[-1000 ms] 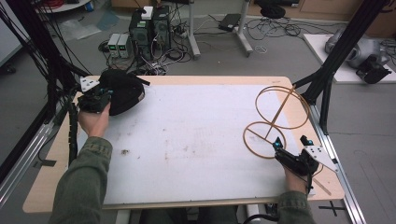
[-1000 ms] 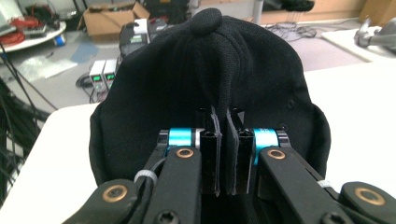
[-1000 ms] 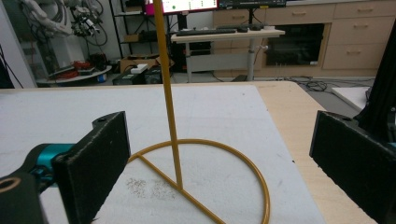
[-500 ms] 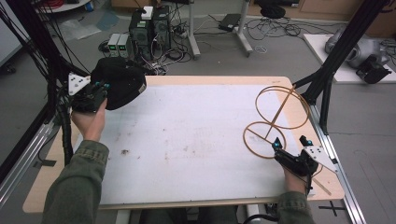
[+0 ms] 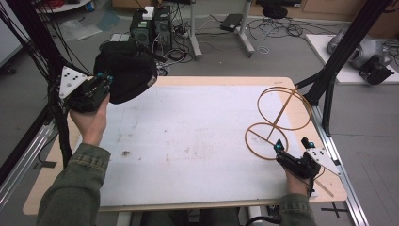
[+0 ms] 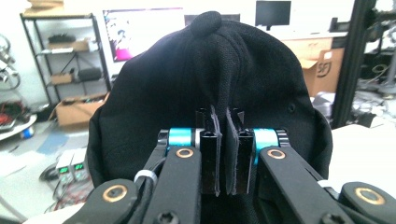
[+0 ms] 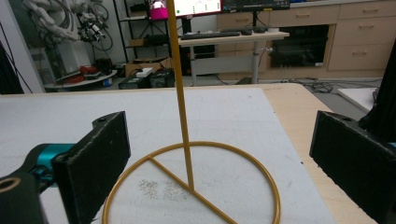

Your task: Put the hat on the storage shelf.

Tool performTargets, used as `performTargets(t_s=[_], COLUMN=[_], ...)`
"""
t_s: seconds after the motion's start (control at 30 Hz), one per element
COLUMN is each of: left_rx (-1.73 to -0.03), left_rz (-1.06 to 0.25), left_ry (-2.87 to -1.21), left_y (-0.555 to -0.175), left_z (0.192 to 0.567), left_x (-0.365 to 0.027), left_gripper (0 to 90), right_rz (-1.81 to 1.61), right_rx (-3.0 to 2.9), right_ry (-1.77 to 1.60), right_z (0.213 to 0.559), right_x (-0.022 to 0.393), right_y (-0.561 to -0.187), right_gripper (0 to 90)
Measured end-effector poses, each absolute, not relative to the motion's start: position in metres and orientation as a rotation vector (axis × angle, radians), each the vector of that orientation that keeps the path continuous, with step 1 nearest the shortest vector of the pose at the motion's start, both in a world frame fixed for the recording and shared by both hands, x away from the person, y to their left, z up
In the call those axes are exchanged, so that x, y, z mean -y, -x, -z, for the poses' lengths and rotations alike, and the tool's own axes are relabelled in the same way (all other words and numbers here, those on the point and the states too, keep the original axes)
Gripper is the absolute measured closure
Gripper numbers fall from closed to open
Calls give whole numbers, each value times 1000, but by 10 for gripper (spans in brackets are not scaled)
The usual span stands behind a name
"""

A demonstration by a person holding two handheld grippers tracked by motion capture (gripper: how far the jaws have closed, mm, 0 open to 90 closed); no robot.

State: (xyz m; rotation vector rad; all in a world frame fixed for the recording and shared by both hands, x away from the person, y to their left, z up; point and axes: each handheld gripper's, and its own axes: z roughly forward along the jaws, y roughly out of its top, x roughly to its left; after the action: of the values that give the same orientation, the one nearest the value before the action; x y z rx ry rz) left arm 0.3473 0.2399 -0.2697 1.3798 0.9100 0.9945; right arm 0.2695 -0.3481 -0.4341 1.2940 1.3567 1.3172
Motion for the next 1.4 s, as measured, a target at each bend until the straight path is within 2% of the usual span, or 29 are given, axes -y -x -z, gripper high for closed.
performTargets(t_s=[0.33, 0.57, 1.0, 1.4], left_rx=[-829, -780, -632, -582], left_rz=[-1020, -920, -796, -707], left_ry=[-1343, -1318, -1299, -1331], left_y=[-331, -333, -345, -361], left_z=[250, 247, 237, 247], left_x=[-228, -215, -149, -101], left_gripper=[853, 853, 853, 877], right_rz=[-1338, -1338, -1330, -1337], right_rx=[-1343, -1352, -1343, -1347], right_ry=[-1304, -1296, -1296, -1299], right_z=[433, 433, 434, 434], right_x=[347, 345, 348, 347], right_y=[-269, -270, -268, -268], right_gripper=[41, 41, 42, 42])
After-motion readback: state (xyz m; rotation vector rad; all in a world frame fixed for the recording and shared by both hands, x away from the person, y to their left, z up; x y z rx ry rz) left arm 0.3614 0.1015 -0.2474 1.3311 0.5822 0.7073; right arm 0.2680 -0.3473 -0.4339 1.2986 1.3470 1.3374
